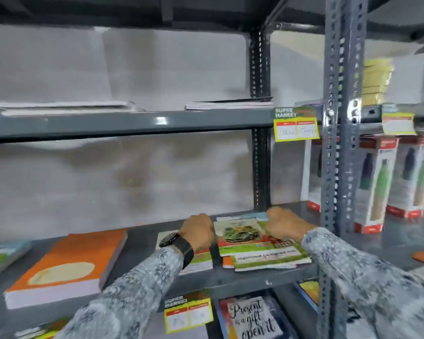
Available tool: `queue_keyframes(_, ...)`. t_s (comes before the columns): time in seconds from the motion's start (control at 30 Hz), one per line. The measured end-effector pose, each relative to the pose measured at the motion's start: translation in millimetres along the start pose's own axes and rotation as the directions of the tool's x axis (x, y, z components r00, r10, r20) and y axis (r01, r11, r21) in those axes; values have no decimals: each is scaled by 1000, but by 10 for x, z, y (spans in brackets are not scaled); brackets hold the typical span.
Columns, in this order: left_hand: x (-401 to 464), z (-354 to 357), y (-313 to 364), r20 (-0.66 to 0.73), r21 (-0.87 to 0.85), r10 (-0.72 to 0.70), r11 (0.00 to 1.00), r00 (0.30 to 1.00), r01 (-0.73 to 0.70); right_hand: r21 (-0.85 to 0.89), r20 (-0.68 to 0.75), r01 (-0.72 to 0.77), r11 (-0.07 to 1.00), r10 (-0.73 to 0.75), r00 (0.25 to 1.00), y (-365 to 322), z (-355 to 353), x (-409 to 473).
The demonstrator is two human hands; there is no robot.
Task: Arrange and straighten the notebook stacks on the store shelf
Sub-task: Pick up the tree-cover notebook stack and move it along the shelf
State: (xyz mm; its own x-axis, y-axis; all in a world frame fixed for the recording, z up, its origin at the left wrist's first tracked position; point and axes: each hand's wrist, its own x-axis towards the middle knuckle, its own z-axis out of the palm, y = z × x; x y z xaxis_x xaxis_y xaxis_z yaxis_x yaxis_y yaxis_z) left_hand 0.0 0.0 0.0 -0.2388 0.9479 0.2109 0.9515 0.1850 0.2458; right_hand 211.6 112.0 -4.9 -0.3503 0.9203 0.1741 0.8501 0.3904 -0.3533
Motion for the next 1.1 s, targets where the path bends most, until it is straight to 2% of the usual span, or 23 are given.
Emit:
queue_keyframes(0.07,98,105,103,26,0,-82,997,996,82,-65,151,-61,996,70,986,31,73,37)
queue_keyframes(0.13,162,162,145,73,21,-138,990,988,136,-34,187,-96,995,101,977,25,136,88)
queue_keyframes(0.27,293,235,152,255,-162,-192,958,948,237,145,263,-202,969,159,952,-83,151,232)
queue_keyframes(0.33,341,244,128,284,-245,-236,919,930,308,209,322,-270,940,194,927,-134,138,260)
queue_keyframes(0.4,353,241,77,259,-310,-262,889,930,336,332,363,-370,868,245,899,-135,149,269)
queue_keyframes(0.5,371,219,-57,198,-536,-308,761,930,366,559,405,-490,669,296,865,-100,192,228)
queue_keyframes(0.6,302,144,-275,144,-727,-325,606,935,323,712,378,-459,532,260,888,-235,270,153)
queue_keyframes(0.67,202,79,-499,132,-820,-316,498,940,282,776,276,-369,512,250,928,-450,344,97)
queue_keyframes(0.73,59,-27,-729,145,-887,-299,383,943,258,776,174,-285,563,242,954,-713,436,33)
queue_keyframes(0.77,-4,-65,-859,134,-900,-302,361,944,244,765,147,-259,590,231,962,-845,495,-1)
queue_keyframes(0.83,-104,-106,-1115,99,-896,-338,379,936,232,752,119,-225,620,208,971,-1085,640,-38)
queue_keyframes(0.93,-227,-113,-1445,75,-838,-360,483,930,254,693,76,-201,692,207,975,-1357,858,-50)
queue_keyframes(1.03,-306,-57,-1639,107,-680,-334,662,936,314,491,90,-196,849,174,981,-1506,989,-88)
queue_keyframes(1.1,-346,-23,-1678,144,-585,-321,736,936,342,351,86,-178,920,157,984,-1563,1040,-104)
